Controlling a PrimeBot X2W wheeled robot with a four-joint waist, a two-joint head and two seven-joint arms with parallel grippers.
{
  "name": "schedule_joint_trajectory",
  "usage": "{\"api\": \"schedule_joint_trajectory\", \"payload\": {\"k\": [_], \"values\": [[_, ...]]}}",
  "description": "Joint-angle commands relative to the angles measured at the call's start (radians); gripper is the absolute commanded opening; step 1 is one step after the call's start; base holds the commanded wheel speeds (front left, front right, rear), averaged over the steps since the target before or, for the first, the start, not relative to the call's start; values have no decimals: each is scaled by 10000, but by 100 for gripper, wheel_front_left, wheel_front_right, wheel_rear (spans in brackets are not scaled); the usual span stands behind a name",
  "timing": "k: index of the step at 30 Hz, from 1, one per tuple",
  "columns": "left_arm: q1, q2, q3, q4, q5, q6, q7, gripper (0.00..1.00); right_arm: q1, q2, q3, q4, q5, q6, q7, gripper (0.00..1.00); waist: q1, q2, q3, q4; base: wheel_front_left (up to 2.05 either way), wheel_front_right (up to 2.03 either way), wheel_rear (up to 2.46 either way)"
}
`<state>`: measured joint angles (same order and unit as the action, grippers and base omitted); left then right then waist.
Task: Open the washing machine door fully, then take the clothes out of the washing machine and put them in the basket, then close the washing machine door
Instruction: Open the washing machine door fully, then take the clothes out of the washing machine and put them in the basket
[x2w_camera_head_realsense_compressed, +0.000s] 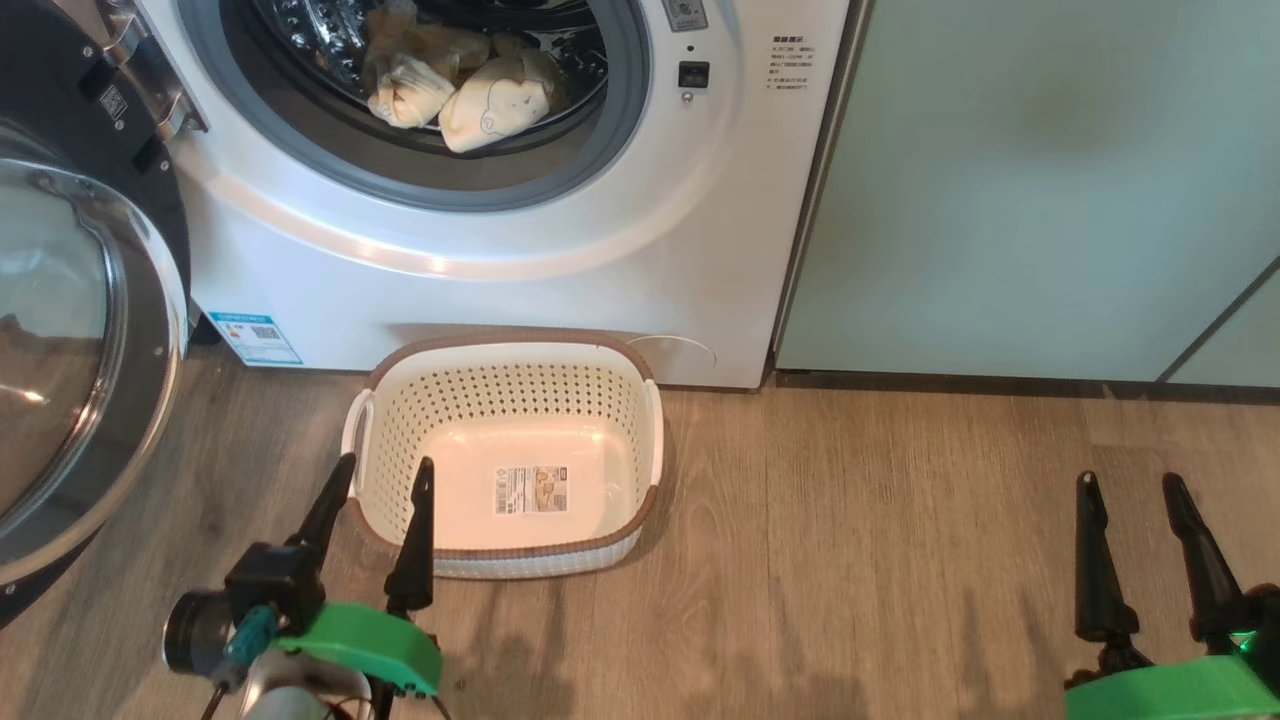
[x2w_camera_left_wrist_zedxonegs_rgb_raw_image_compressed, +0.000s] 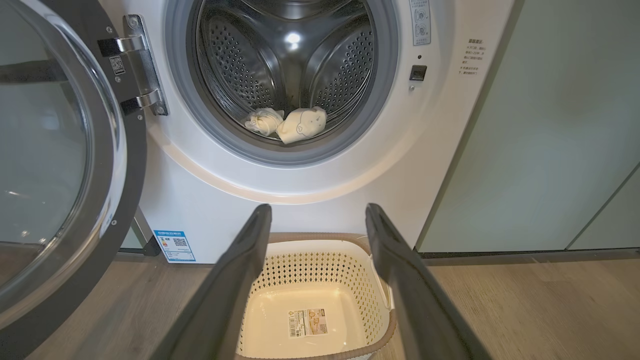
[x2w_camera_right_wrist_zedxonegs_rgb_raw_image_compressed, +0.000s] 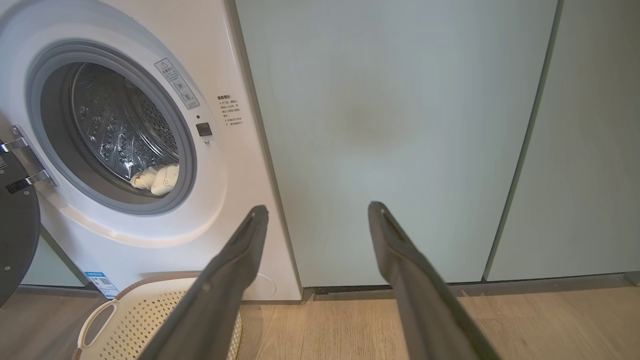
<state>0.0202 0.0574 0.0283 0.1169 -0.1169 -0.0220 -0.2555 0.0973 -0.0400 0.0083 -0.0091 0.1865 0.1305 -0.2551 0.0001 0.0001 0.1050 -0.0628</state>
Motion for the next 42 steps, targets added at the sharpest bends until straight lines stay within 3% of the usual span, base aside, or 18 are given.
{"api": "schedule_joint_trajectory", "payload": {"k": [1, 26, 42], "values": [[-296, 222, 267, -322, -11, 36, -59, 100, -284, -103, 183, -328, 98, 2, -67, 100, -1, -1, 2, 7, 30, -30, 0], [-422, 252, 110, -492, 16, -106, -62, 100, -449, -103, 203, -292, 146, 2, -67, 100, -1, -1, 59, 15, 146, -146, 0], [-364, 236, 92, -439, 84, -135, -62, 100, -366, -102, 240, -264, 92, 2, -67, 100, -1, -1, -100, 8, 19, -19, 0]]}}
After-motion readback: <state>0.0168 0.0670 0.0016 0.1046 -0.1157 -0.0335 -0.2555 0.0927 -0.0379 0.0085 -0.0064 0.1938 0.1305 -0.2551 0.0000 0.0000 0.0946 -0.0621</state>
